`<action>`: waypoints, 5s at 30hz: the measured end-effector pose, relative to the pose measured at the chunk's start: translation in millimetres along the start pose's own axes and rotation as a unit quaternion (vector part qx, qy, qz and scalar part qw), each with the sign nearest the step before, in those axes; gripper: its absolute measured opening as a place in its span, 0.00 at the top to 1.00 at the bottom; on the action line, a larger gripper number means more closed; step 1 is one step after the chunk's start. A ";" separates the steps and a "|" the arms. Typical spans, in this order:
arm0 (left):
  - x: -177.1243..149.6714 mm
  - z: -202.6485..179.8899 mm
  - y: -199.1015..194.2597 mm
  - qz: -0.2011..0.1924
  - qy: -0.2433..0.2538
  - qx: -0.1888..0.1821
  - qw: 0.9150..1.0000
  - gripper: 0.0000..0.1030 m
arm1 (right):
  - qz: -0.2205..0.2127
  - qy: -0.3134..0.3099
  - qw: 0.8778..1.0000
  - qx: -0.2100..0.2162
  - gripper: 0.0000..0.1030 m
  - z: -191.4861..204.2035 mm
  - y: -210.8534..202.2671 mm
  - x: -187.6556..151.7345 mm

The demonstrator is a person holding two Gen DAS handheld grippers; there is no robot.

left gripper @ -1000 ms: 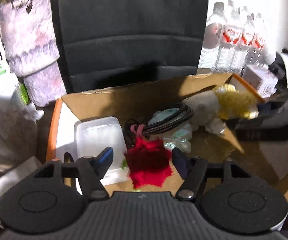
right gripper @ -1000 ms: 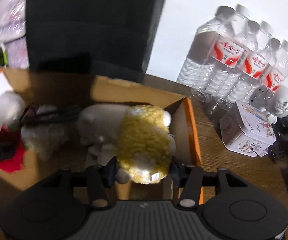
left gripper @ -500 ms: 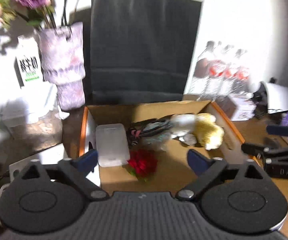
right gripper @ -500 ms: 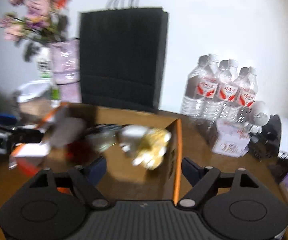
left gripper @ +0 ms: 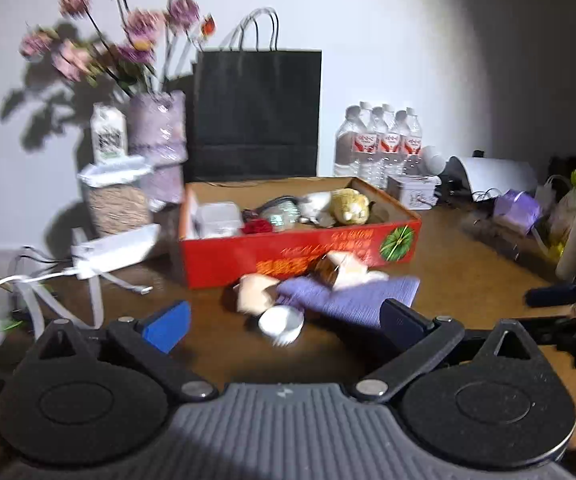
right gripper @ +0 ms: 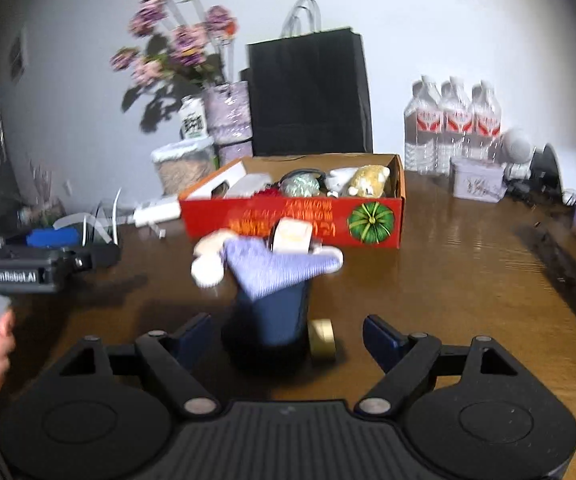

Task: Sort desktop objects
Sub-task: 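Withdraw both tools and move them toward the white cap and yellow block, then grasp the white bottle cap with the left tool while the right tool grasps the small yellow block, then carry the cap and yellow block into the cardboard box and open both tools, then withdraw both open tools from the box back over the table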

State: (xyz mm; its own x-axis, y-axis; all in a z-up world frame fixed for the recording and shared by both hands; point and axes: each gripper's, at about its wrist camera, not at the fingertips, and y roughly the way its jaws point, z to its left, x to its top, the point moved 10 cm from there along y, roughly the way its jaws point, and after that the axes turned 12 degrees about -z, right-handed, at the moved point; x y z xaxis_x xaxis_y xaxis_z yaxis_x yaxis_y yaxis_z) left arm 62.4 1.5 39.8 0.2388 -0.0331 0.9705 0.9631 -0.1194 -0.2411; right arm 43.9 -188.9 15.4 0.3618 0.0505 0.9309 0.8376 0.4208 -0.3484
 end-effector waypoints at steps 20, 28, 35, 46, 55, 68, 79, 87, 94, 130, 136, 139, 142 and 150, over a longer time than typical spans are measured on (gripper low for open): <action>-76.0 6.5 -32.6 0.062 -0.043 -0.008 0.997 0.00 | 0.035 -0.092 0.992 0.085 0.63 75.3 -13.6 -73.3; -84.6 -7.0 -19.4 0.071 -0.029 -0.034 0.996 0.00 | 0.034 -0.022 0.996 0.081 0.55 72.2 28.1 -49.8; -91.5 -25.9 -19.3 0.081 -0.036 -0.093 0.992 0.01 | -0.008 0.003 1.000 0.023 0.39 14.3 21.7 -26.0; -97.1 -83.4 7.4 0.111 -0.018 -0.153 0.982 0.60 | 0.045 -0.002 0.998 -0.039 0.57 -20.9 79.9 -34.6; -97.2 -48.6 7.9 0.112 -0.040 -0.094 0.988 0.60 | 0.039 -0.010 0.998 -0.043 0.81 -19.8 84.3 -42.1; -100.7 -41.4 -14.5 0.107 -0.010 -0.065 0.992 0.47 | 0.039 -0.038 0.996 -0.070 0.80 13.7 3.5 -70.8; -99.1 -37.6 -13.4 0.100 -0.021 -0.059 0.993 0.39 | 0.034 -0.043 0.996 -0.072 0.62 15.2 10.7 -68.1; -98.2 -39.2 -11.8 0.100 -0.029 -0.078 0.991 0.60 | 0.044 -0.016 0.996 -0.077 0.81 7.1 14.3 -68.0; -67.4 -39.4 -13.0 0.059 -0.038 -0.099 0.993 0.60 | 0.001 0.002 0.996 -0.094 0.81 -4.9 17.0 -37.5; 14.2 75.7 297.8 0.146 0.032 0.006 0.989 0.28 | 0.183 0.090 0.977 -0.057 0.35 -71.2 372.4 98.6; 34.6 72.4 277.2 0.140 -0.015 0.008 0.990 0.17 | 0.152 0.085 0.983 -0.055 0.33 -73.6 328.0 113.5; 47.5 62.4 252.9 0.126 -0.019 0.003 0.992 0.08 | 0.139 0.079 0.986 -0.056 0.32 -70.5 300.8 114.0; 56.2 52.9 220.7 0.109 -0.027 -0.003 0.994 0.01 | 0.111 0.064 0.990 -0.054 0.31 -62.4 263.4 113.5; 40.0 27.3 127.4 0.077 -0.027 0.001 0.997 0.00 | 0.028 0.002 0.998 -0.062 0.21 -31.0 152.5 83.8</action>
State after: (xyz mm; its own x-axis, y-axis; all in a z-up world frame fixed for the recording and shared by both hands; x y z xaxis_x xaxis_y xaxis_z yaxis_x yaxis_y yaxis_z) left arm 198.1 12.0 48.0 0.3898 0.0037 0.9209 0.9150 -0.1142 -0.3869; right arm 214.7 -148.5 36.9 0.4116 0.0675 0.9089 0.8599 0.3017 -0.4118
